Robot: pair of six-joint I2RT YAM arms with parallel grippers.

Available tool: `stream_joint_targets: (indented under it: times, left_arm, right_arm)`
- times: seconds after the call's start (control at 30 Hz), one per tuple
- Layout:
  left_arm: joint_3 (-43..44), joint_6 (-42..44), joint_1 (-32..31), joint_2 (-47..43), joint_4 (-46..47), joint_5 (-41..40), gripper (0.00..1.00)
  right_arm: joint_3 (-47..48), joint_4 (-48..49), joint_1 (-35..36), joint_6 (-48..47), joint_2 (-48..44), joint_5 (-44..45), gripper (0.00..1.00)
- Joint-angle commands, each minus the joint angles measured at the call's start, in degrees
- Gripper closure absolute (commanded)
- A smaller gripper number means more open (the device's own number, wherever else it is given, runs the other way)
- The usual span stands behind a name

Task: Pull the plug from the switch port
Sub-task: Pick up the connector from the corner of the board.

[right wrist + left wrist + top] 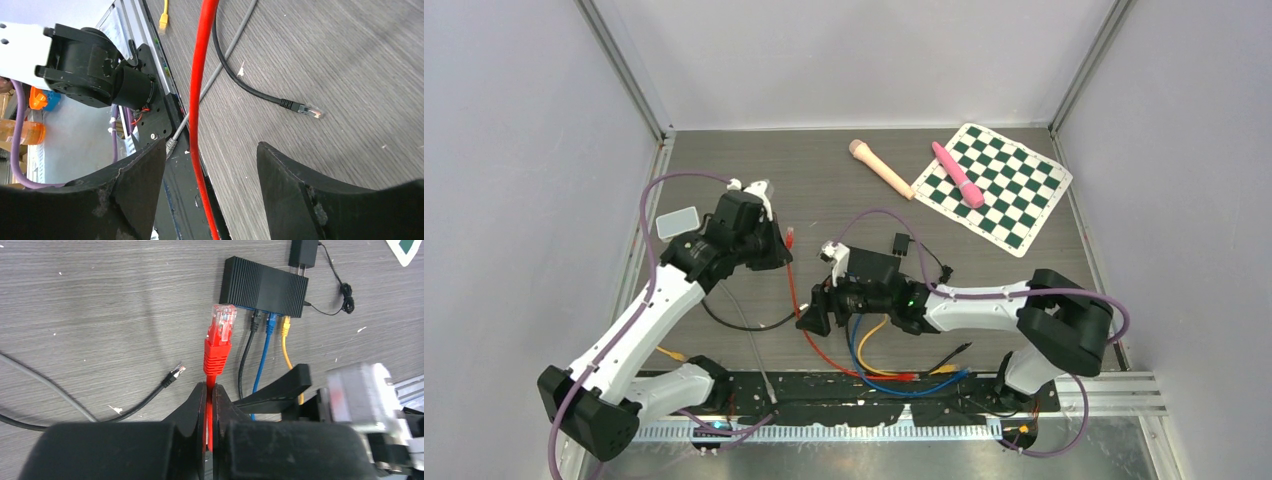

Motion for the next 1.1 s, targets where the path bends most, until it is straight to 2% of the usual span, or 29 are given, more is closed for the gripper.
stream_joint_targets:
  times: [0.0, 0.13, 0.17, 0.2, 0.27, 0.3, 0.33, 0.4, 0.47, 0.53, 0.57, 0.6, 0.77, 0.87, 0.97, 1.07]
  left_arm:
    - [-0.78, -3.05, 1.76, -2.45, 3.46, 3.34, 1.00]
    - [-1.47, -3.93, 2.85, -3.07, 4.43, 4.64, 1.00]
    - [-1.47, -3.94, 3.07, -3.08, 4.49, 4.96, 1.00]
    - [-1.43, -3.87, 3.22, -3.20, 4.46, 5.10, 1.00]
    - [-1.51, -3.77, 3.58, -3.48, 4.47, 5.42, 1.00]
    - [-1.51, -3.48, 3.81, -3.76, 4.59, 5.47, 1.00]
    - [-1.49, -3.16, 4.07, -4.04, 4.54, 5.37, 0.96]
    - [-1.51, -2.89, 4.68, -5.06, 4.26, 4.48, 0.72]
    - [-1.50, -2.58, 5.08, -7.30, 4.16, 3.03, 0.47]
    - [-1.55, -2.19, 5.29, -9.75, 3.86, 0.68, 0.31]
    - [-1.53, -1.81, 5.33, -11.11, 3.76, -1.29, 0.13]
    - [-1.38, -1.54, 5.45, -12.62, 3.14, -3.16, 0.02]
    - [-0.74, -1.37, 6.12, -19.50, -0.47, -13.33, 0.00]
    - [-1.08, -1.58, 6.95, -22.09, -2.32, -17.85, 0.01]
    - [-2.36, -1.64, 8.07, -22.97, -2.32, -18.78, 0.00]
    - [-3.27, -1.76, 8.46, -22.21, -1.90, -17.31, 0.01]
  right_arm:
    - [4.63, 6.53, 1.42, 1.34, 3.37, -0.15, 0.28]
    - [7.52, 5.67, 1.93, 1.22, 6.11, -2.48, 0.39]
    - [7.83, 5.09, 1.93, 0.87, 6.43, -2.63, 0.47]
    - [8.46, 4.46, 1.94, 0.64, 6.48, -2.78, 0.51]
    - [9.35, 3.38, 1.94, -0.11, 6.11, -2.92, 0.67]
    - [9.62, 2.89, 1.94, -0.69, 5.60, -3.03, 0.71]
    - [10.23, 2.16, 1.94, -0.93, 5.36, -3.21, 0.79]
    - [10.98, 1.51, 1.90, -1.43, 4.48, -3.97, 0.91]
    - [11.59, 1.64, 1.86, -1.41, 3.61, -5.10, 0.94]
    - [12.47, 1.93, 1.85, -0.46, 2.87, -6.53, 0.95]
    - [12.86, 1.82, 1.79, 0.06, 2.50, -7.16, 0.95]
    - [13.74, 1.43, 1.69, 0.32, 2.32, -7.43, 0.95]
    - [16.27, 2.43, -0.81, 3.12, -1.20, -11.88, 0.95]
    - [18.01, 6.82, -3.34, 8.37, -5.02, -15.64, 0.95]
    - [19.76, 7.71, -6.70, 10.11, -8.82, -17.45, 0.95]
    - [20.82, 1.85, -9.93, 8.43, -14.94, -16.93, 0.95]
